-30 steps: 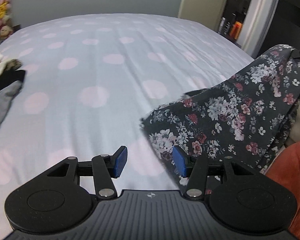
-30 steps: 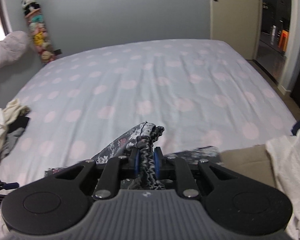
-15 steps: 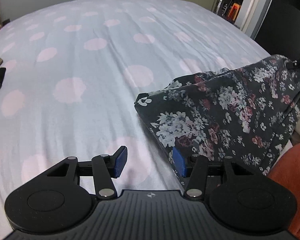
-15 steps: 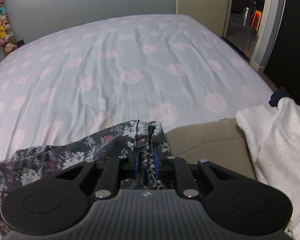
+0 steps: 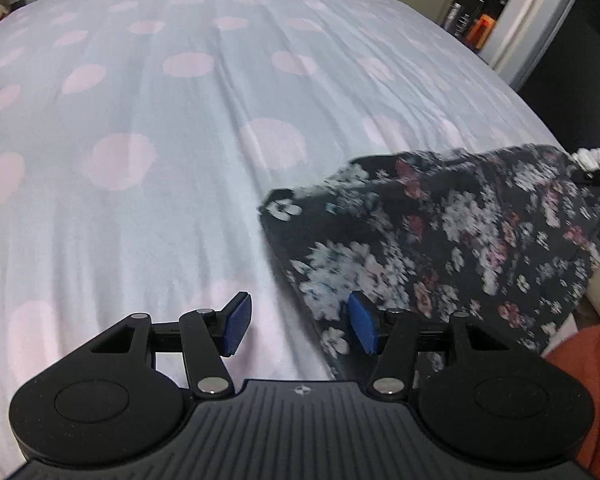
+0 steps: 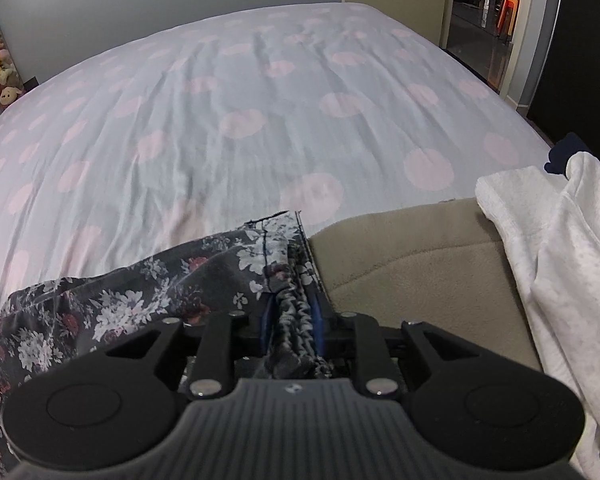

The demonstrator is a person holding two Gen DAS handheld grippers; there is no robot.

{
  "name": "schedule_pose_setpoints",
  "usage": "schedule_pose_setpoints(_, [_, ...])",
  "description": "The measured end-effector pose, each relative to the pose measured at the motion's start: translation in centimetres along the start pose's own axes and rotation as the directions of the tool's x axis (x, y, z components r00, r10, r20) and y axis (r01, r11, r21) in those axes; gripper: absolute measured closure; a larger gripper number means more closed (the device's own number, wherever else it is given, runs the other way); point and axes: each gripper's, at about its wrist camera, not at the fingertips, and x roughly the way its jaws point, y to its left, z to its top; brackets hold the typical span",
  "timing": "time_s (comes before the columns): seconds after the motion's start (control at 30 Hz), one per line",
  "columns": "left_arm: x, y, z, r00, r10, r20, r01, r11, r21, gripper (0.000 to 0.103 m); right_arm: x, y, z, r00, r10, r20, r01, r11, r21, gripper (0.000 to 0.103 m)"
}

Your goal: Fold clothes

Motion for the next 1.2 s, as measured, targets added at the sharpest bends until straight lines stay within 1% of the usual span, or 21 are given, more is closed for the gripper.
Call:
schedule_pose_setpoints(0.03, [0.1, 0.3, 0.2, 1.000, -0.005, 0.002, 0.005, 1.000, -0.025, 0.051, 0.0, 0.0, 0.0, 1.000, -0.001, 0.000, 0.001, 1.000, -0.004, 0.076])
schedule_pose_setpoints(0.13, [0.8, 1.2, 1.2, 0.999, -0.050, 0.001, 0.050, 0.993, -0.103, 0.051, -0.2, -0.1, -0.1, 1.000, -0.001, 0.002, 0.001, 1.000, -0.008, 0.072])
schedule_pose_setpoints(0.17, [1.5, 1.3, 1.5, 0.999, -0.046, -0.007, 0.045, 0.993, -0.105, 0.051, -0.3, -0.2, -0.2, 1.000, 0.000, 0.003, 0.000, 1.000, -0.004, 0.071])
schedule_pose_setpoints(0.23, [2.9, 1.4, 2.0, 1.000, -0.017, -0.019, 0.015, 0.995, -0.095, 0.051, -0.3, -0.4, -0.3, 1.000, 0.004, 0.004, -0.004, 1.000, 0.005, 0.071])
schedule_pose_setpoints(0.33, [4.4, 2.2, 2.9, 0.999, -0.002, -0.033, -0.002, 0.993, -0.116, 0.051, -0.6, -0.5, -0.6, 1.000, 0.008, 0.008, -0.008, 1.000, 0.006, 0.070])
schedule_pose_setpoints(0.37, [4.6, 2.2, 3.2, 1.000, 0.004, -0.029, -0.007, 0.995, -0.103, 0.051, -0.8, -0.5, -0.6, 1.000, 0.005, 0.011, -0.006, 1.000, 0.006, 0.069])
schedule_pose_setpoints(0.5, [5.5, 1.5, 4.2, 0.999, 0.041, -0.027, -0.041, 0.999, 0.002, 0.050, -1.4, -0.3, -0.8, 1.000, -0.004, 0.027, 0.004, 1.000, 0.003, 0.068])
schedule_pose_setpoints(0.6, [5.4, 1.8, 4.2, 0.999, 0.037, -0.025, -0.038, 0.999, -0.025, 0.050, -1.9, -0.2, -0.9, 0.999, -0.011, 0.038, 0.011, 1.000, 0.000, 0.068])
schedule_pose_setpoints(0.73, [2.5, 1.3, 3.7, 0.999, 0.044, 0.002, -0.044, 0.998, -0.049, 0.055, -2.5, -0.1, -1.1, 0.998, -0.020, 0.053, 0.020, 1.000, -0.002, 0.068])
schedule_pose_setpoints(0.8, [0.5, 0.5, 3.3, 1.000, -0.004, 0.014, 0.004, 0.999, -0.041, 0.058, -2.8, 0.0, -1.1, 0.998, -0.025, 0.061, 0.025, 1.000, -0.004, 0.068])
schedule_pose_setpoints(0.83, [-0.4, -0.1, 2.9, 0.999, -0.048, 0.005, 0.048, 0.998, -0.034, 0.065, -3.1, 0.1, -1.2, 0.997, -0.032, 0.067, 0.032, 0.999, -0.007, 0.068])
schedule_pose_setpoints(0.9, [-1.4, -1.8, 1.8, 0.992, -0.121, -0.034, 0.121, 0.993, 0.009, 0.076, -3.4, 0.2, -1.5, 0.997, -0.040, 0.072, 0.040, 0.999, 0.003, 0.068])
schedule_pose_setpoints(0.93, [-1.6, -2.7, 1.3, 0.988, -0.144, -0.059, 0.146, 0.989, 0.038, 0.079, -3.4, 0.2, -1.6, 0.997, -0.040, 0.071, 0.039, 0.999, 0.014, 0.068])
schedule_pose_setpoints(1.03, [-0.4, -4.6, -0.6, 0.981, -0.141, -0.133, 0.156, 0.981, 0.113, 0.084, -3.9, 0.4, -2.0, 0.997, -0.031, 0.076, 0.029, 0.999, 0.028, 0.068])
schedule_pose_setpoints(1.07, [0.0, -4.8, -1.2, 0.980, -0.130, -0.153, 0.149, 0.981, 0.125, 0.085, -4.1, 0.5, -2.1, 0.997, -0.028, 0.078, 0.025, 0.999, 0.031, 0.068])
schedule_pose_setpoints(1.13, [0.8, -4.7, -2.5, 0.977, -0.096, -0.189, 0.123, 0.983, 0.138, 0.088, -4.4, 0.7, -2.3, 0.996, -0.021, 0.084, 0.019, 0.999, 0.032, 0.068])
schedule_pose_setpoints(1.2, [0.8, -4.1, -3.7, 0.976, -0.087, -0.202, 0.118, 0.982, 0.148, 0.088, -4.7, 0.7, -2.6, 0.996, -0.019, 0.084, 0.017, 0.999, 0.032, 0.068])
